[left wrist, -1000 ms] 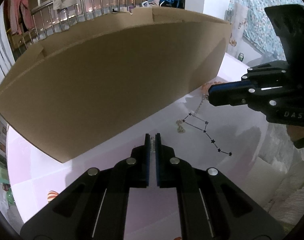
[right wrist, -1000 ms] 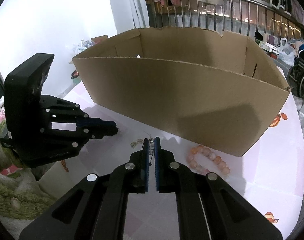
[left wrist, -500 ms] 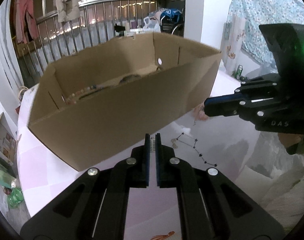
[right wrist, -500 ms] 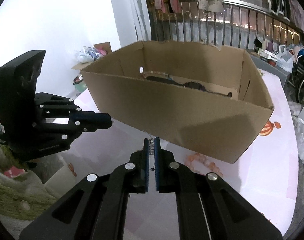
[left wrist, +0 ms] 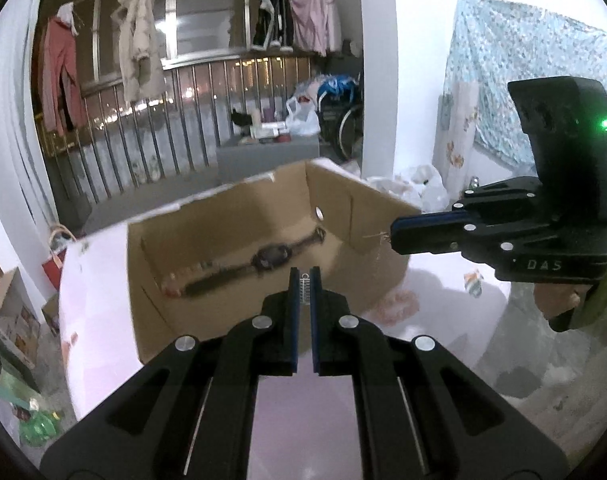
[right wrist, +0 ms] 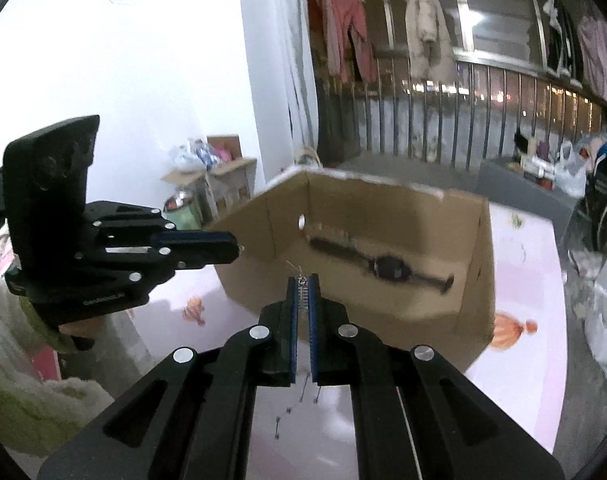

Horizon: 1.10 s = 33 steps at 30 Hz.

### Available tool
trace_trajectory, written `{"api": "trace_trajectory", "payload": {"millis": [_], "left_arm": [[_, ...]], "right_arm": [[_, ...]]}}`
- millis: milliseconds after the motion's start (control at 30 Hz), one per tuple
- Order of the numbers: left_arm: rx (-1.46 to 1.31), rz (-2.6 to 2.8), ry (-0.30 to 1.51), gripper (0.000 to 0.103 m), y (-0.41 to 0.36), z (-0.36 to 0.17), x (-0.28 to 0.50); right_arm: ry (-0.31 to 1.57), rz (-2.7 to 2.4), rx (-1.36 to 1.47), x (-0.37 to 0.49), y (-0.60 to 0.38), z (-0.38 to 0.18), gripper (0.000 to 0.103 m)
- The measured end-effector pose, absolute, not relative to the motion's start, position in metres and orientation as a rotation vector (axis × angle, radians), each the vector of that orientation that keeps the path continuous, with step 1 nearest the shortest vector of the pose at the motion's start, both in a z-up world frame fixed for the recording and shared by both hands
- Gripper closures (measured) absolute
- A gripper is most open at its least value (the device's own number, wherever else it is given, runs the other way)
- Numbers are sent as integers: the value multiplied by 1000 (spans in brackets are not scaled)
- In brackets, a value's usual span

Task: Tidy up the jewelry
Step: 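Lift the star chain necklace with both tools toward the box, then open both tools over the box to drop the star necklace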

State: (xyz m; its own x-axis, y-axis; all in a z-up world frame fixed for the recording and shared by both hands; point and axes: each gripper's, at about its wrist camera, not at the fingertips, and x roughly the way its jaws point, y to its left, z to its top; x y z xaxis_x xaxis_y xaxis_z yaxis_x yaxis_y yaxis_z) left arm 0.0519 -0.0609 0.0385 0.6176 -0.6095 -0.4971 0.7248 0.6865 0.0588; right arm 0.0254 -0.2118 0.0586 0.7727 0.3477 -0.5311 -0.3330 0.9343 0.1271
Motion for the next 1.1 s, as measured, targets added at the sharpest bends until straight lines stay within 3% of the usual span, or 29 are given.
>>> {"api": "trace_trajectory", "payload": {"millis": [267,867,1100], "left_arm": [[305,-714,468,99,-71,45,93],[323,-570,684,98,-78,-2,176],[301,-560,682,86,-75,-1,176]], "right_arm": [[539,358,-9,61,-216,69,98],[765,253,8,146,-235,16,98],[763,233,53,142,-245,17,96]]}}
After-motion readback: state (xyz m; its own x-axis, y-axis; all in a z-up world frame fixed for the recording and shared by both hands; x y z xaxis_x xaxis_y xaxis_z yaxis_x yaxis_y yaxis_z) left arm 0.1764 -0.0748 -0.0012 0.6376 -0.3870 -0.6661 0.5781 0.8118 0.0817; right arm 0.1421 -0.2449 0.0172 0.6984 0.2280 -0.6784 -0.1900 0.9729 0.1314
